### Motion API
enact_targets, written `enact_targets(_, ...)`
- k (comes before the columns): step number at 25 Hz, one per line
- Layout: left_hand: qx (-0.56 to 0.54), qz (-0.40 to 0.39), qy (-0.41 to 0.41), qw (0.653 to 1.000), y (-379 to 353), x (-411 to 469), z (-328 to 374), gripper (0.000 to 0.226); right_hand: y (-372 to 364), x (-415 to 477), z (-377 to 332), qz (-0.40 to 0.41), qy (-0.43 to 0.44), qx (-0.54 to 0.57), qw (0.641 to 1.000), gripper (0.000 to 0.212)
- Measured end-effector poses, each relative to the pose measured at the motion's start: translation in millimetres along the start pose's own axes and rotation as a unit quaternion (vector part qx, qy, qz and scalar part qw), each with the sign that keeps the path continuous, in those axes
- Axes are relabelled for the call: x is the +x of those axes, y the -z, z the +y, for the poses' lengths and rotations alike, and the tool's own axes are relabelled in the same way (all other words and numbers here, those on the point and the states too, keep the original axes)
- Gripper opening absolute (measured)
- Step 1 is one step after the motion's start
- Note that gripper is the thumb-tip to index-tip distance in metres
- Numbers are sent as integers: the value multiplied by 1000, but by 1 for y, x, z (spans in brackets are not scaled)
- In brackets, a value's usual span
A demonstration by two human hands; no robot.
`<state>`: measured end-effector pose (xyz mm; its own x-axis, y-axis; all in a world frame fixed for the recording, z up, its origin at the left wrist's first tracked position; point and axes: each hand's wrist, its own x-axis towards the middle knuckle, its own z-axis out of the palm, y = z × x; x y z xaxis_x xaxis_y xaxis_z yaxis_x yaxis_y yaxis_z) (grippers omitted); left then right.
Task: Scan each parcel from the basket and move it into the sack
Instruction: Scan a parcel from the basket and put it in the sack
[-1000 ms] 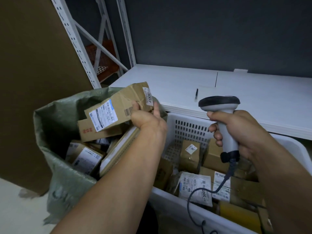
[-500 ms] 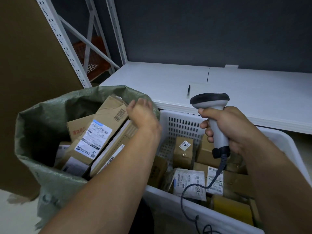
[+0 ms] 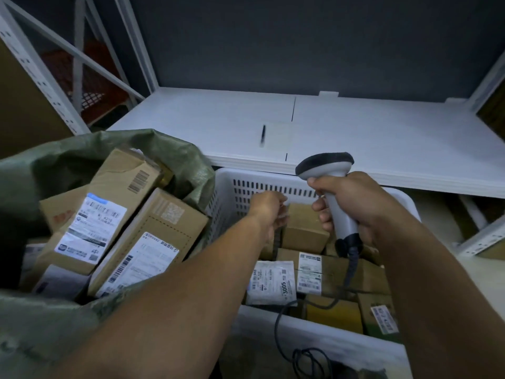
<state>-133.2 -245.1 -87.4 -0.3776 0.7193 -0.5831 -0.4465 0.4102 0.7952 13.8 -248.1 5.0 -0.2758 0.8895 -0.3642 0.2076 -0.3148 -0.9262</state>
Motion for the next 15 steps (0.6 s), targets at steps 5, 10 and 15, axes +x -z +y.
enact_targets(5,37,-34,20,999,-33,12,-28,12,39,4,19,36,-24,1,999,23)
enact_targets(10,90,-61,48,993,-64,23,-63,10,65,22,49,56,-62,18,996,22)
enact_targets(15,160,-92,115,976,-89,50,-107,22,76,39,58,71,-80,66,992,17)
